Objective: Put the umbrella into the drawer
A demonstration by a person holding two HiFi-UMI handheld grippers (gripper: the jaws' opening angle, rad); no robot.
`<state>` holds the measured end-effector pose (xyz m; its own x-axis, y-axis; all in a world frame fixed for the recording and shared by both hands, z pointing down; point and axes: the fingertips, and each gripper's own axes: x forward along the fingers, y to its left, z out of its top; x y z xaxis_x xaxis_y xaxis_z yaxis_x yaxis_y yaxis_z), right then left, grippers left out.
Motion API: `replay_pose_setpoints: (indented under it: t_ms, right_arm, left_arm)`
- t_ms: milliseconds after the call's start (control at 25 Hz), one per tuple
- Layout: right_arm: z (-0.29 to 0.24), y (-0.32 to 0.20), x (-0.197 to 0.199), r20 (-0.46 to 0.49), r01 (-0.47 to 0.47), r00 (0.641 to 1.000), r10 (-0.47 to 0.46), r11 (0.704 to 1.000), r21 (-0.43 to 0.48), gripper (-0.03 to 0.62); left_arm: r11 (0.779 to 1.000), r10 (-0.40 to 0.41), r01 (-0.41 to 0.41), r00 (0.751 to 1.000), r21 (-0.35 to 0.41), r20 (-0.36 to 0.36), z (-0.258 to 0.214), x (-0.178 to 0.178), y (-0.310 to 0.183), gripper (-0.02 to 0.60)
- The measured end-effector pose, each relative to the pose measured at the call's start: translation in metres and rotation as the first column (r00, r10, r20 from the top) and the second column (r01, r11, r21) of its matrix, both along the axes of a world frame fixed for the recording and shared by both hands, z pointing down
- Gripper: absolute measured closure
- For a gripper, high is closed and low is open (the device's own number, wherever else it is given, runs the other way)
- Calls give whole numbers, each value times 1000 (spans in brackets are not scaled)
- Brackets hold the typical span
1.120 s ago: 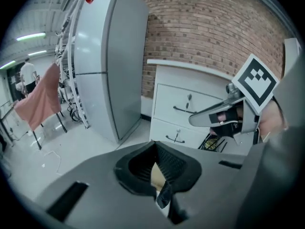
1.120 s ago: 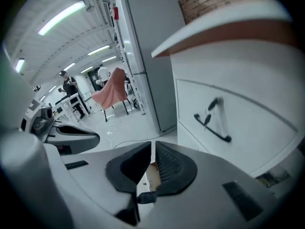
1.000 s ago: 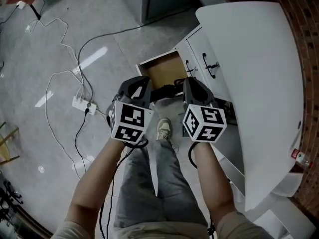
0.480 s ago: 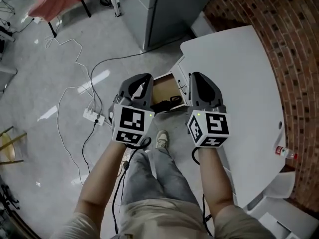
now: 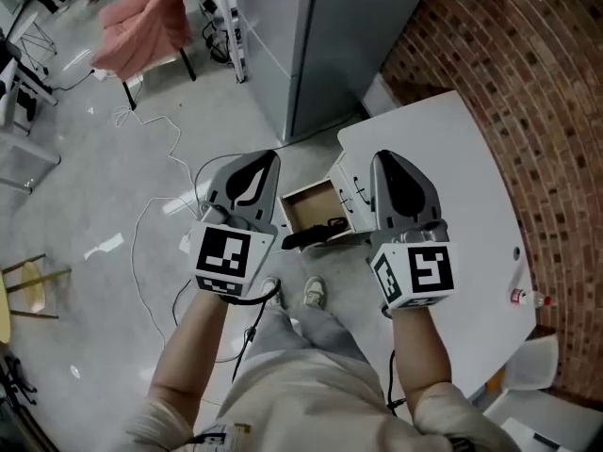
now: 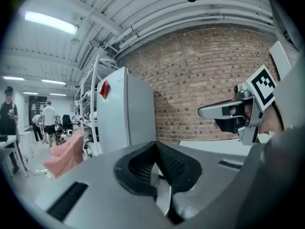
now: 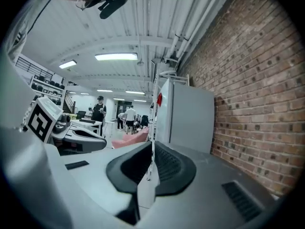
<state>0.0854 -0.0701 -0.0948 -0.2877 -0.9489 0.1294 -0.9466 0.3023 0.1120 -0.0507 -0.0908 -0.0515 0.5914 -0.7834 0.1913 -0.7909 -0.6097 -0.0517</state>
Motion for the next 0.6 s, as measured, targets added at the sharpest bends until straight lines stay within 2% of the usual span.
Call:
replay_pose_setpoints:
  t_ms: [160, 320, 480, 600]
  right_arm:
    - [-63, 18, -12, -59, 56, 997, -50, 992, 113, 572]
    - [-111, 41, -19, -54, 87, 995, -79, 978, 188, 572]
    - [-141, 68, -22, -81, 110, 992, -93, 964, 241, 572]
    - [-153, 84, -18, -140, 107, 988, -72, 959, 263, 572]
  left_arm:
    - [996, -7, 7, 1000, 87, -8, -59, -11, 12, 574]
    - [984, 11, -5, 999, 177, -34, -113, -13, 37, 574]
    - [962, 19, -8, 999, 274, -35, -154, -12, 64, 574]
    - [953, 18, -12, 1000, 302, -18, -168, -11, 88, 574]
